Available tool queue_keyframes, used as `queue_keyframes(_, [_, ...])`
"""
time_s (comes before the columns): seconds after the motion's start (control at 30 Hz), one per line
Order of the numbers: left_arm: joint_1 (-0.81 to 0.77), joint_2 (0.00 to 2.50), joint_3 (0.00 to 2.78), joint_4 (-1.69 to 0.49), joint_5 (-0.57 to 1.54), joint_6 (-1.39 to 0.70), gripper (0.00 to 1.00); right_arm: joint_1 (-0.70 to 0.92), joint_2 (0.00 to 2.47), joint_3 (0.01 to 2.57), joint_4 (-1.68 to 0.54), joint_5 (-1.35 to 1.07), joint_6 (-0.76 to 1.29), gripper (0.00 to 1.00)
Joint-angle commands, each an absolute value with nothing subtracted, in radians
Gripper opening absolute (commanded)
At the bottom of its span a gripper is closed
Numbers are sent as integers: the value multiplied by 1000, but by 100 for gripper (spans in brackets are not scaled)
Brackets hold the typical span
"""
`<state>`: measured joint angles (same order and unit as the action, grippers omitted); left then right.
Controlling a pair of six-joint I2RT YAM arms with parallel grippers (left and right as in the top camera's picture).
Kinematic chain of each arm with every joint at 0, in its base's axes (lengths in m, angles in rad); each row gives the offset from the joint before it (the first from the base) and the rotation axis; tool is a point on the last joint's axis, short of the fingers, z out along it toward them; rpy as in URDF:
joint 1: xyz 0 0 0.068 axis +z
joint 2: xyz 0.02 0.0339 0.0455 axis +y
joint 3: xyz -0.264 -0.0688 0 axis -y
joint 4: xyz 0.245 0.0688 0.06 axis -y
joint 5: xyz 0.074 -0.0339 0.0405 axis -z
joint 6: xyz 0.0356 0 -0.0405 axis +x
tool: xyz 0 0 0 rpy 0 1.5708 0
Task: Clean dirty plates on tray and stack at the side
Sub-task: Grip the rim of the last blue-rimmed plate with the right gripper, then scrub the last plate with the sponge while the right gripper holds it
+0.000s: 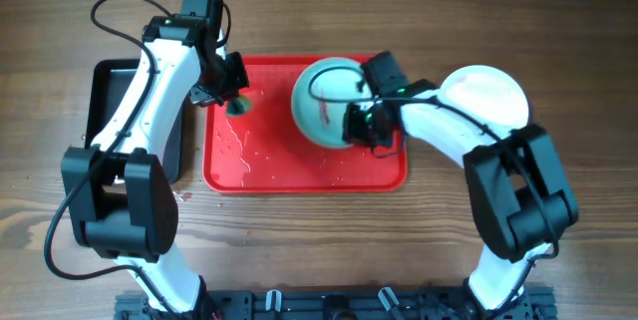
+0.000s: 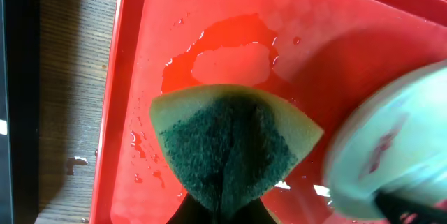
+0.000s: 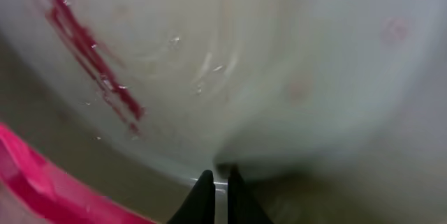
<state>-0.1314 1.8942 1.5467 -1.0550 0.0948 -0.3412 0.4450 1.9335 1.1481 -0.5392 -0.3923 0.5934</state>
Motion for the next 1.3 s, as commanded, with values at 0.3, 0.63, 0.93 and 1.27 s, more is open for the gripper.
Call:
queue_keyframes(0.3, [-134, 1866, 1563, -1036, 104, -321, 4, 385, 1722, 1169, -578, -58, 338, 31])
queue_keyframes(0.63, [-134, 1866, 1563, -1018, 104, -322, 4, 361, 1954, 1169, -463, -175, 177, 26])
queue_keyframes(0.93, [-161, 1869, 1557, -990, 104, -329, 4, 363, 1969, 1169, -451, -279, 464, 4])
queue_keyframes(1.27, [-303, 1963, 1456, -814, 102, -435, 4, 419, 1974, 1164, -455, -213, 678, 4])
